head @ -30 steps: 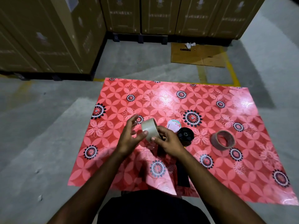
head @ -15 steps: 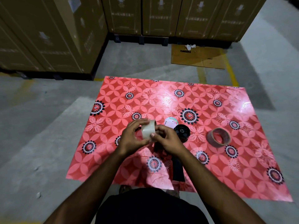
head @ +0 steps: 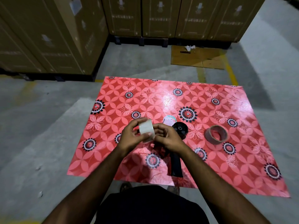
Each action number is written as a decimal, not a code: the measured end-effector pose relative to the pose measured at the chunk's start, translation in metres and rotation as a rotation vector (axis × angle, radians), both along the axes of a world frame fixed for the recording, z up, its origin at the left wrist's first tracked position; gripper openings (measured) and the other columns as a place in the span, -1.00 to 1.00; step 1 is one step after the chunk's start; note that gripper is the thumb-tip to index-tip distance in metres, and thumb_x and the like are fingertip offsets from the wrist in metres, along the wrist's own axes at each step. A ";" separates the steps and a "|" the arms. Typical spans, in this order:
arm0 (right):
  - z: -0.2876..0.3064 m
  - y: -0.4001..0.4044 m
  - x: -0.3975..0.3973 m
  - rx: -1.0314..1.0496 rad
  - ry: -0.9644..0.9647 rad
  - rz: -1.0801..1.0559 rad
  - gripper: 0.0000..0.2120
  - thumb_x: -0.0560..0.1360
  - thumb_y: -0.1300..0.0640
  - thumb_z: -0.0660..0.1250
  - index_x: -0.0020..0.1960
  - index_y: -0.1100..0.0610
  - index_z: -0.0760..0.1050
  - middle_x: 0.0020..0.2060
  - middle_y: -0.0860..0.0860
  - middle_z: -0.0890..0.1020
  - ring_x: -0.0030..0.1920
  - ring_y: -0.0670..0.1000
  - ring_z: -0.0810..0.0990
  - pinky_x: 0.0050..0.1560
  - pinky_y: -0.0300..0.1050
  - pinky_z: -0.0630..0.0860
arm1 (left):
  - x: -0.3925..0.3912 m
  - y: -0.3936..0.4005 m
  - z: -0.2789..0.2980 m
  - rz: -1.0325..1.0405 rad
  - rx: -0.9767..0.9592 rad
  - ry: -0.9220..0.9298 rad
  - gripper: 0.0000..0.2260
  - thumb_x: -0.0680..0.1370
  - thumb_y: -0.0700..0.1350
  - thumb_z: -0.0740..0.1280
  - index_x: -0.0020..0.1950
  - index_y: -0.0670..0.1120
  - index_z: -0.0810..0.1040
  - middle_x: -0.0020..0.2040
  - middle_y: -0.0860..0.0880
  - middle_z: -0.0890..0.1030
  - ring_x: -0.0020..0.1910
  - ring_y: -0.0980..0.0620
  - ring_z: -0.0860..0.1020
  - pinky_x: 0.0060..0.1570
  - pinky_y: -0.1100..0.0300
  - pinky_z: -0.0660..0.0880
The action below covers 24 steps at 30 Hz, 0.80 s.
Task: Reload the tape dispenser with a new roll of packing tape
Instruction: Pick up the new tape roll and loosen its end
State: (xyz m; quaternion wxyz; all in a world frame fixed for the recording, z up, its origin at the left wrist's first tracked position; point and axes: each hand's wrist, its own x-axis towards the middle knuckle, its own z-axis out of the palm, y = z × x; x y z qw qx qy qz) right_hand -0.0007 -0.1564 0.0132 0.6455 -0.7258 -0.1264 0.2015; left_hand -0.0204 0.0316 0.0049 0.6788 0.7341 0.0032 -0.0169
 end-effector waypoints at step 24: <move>-0.006 0.012 0.000 -0.130 -0.014 -0.044 -0.76 0.53 0.32 0.42 0.17 0.30 0.50 -0.06 0.26 0.62 -0.10 0.11 0.58 -0.01 0.20 0.56 | 0.008 -0.015 -0.013 0.291 0.572 -0.290 -0.91 0.56 -0.15 0.33 -0.12 -0.11 0.48 -0.12 0.02 0.62 -0.13 0.02 0.55 -0.18 0.15 0.40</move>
